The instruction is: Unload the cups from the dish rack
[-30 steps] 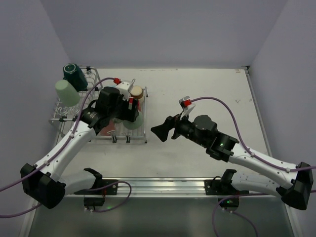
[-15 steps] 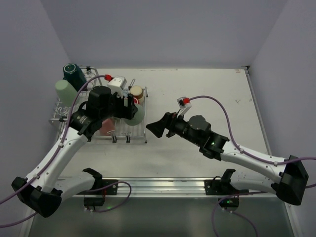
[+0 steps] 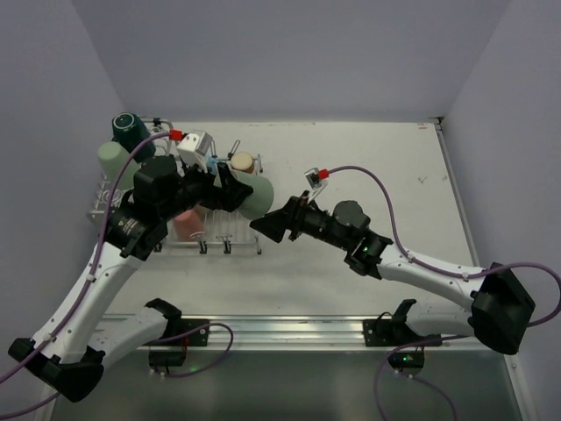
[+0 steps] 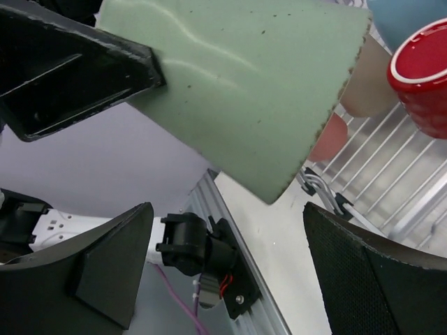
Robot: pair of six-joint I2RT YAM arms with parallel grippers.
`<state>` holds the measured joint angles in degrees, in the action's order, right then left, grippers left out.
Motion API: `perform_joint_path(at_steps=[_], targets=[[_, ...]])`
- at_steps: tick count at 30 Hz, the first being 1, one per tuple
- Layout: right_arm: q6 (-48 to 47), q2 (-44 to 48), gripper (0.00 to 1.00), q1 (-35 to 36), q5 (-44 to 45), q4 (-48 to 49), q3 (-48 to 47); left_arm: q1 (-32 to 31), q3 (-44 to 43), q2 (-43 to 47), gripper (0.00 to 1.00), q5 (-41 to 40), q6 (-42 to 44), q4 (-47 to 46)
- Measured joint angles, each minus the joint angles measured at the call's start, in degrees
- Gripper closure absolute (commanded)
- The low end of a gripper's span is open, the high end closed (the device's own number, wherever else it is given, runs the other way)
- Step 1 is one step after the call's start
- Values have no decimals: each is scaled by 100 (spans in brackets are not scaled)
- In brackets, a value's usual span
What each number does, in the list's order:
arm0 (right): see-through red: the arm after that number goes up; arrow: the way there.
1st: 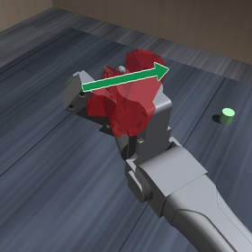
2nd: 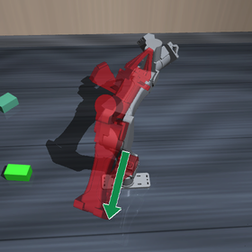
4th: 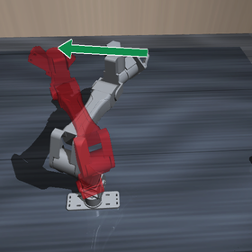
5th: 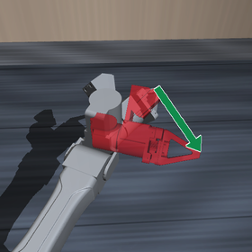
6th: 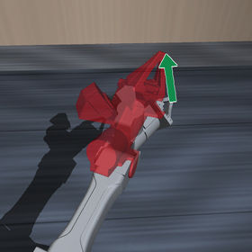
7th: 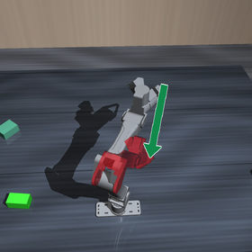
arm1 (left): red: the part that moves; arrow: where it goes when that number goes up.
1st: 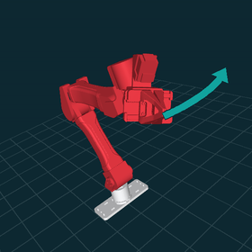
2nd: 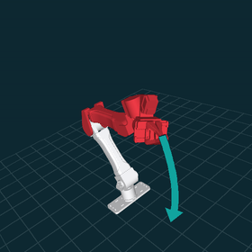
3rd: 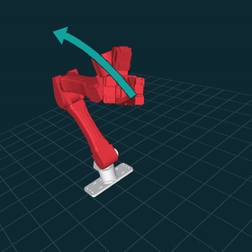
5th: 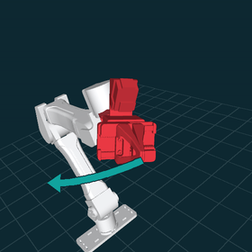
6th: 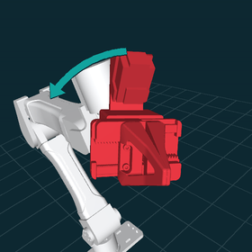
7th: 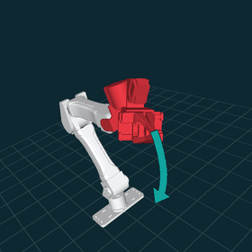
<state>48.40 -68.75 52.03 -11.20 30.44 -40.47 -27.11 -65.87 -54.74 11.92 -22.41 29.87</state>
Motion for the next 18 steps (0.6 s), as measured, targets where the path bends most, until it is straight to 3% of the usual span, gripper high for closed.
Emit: perform_joint_path(at_steps=[14, 17, 18], targets=[[-144, 122, 18, -2, -245, 1084, 79, 0, 387, 249, 100, 1106, -981, -962], [-249, 304, 24, -2, -258, 1248, 122, 0, 527, 334, 100, 1257, -1213, -1147], [-278, 350, 33, -2, -299, 1309, 140, 0, 601, 369, 100, 1318, -1318, -1287]])
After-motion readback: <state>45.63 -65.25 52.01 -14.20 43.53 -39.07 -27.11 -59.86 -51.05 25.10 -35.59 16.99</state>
